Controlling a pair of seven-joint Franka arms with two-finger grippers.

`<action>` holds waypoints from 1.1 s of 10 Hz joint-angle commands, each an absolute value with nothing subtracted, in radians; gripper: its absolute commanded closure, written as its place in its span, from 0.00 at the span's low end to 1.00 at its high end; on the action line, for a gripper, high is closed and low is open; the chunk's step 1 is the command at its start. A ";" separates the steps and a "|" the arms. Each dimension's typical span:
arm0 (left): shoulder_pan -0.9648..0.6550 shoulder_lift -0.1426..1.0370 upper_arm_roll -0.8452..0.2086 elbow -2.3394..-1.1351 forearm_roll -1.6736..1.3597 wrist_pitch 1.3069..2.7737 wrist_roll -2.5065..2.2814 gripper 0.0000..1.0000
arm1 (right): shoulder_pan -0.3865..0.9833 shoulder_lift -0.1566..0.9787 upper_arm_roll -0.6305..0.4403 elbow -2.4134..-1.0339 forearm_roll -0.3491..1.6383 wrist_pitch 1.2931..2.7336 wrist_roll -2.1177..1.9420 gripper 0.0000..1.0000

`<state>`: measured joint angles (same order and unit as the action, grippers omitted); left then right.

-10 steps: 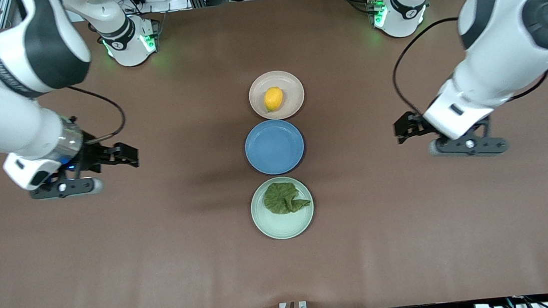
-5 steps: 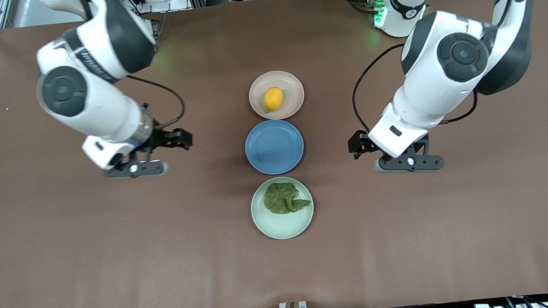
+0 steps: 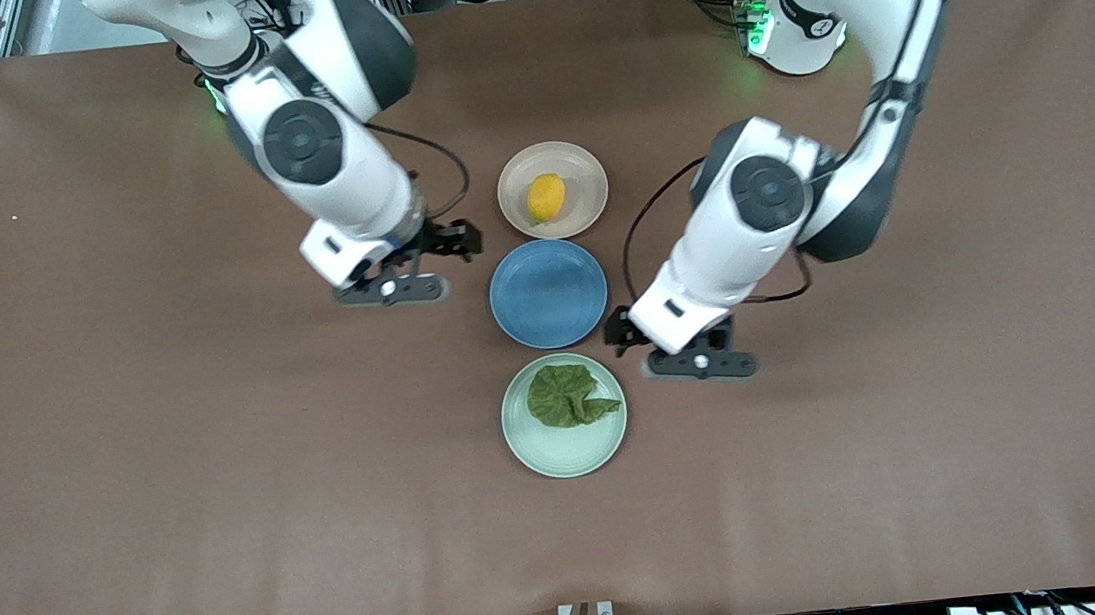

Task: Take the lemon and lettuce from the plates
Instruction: 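Lower the right gripper to the lemon while the left gripper reaches the lettuce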

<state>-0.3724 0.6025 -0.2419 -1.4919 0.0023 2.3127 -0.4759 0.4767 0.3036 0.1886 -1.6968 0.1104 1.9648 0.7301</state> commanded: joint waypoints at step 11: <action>-0.607 0.914 -0.035 -1.420 0.169 2.787 -0.500 0.19 | 0.661 0.512 0.279 -1.885 0.044 2.329 1.272 0.00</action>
<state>-0.5782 0.8865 -0.0717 -1.4583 0.1422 2.7688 -0.4890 0.6575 0.5019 0.2776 -1.8904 0.0701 2.3218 1.2375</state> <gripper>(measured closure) 0.150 0.000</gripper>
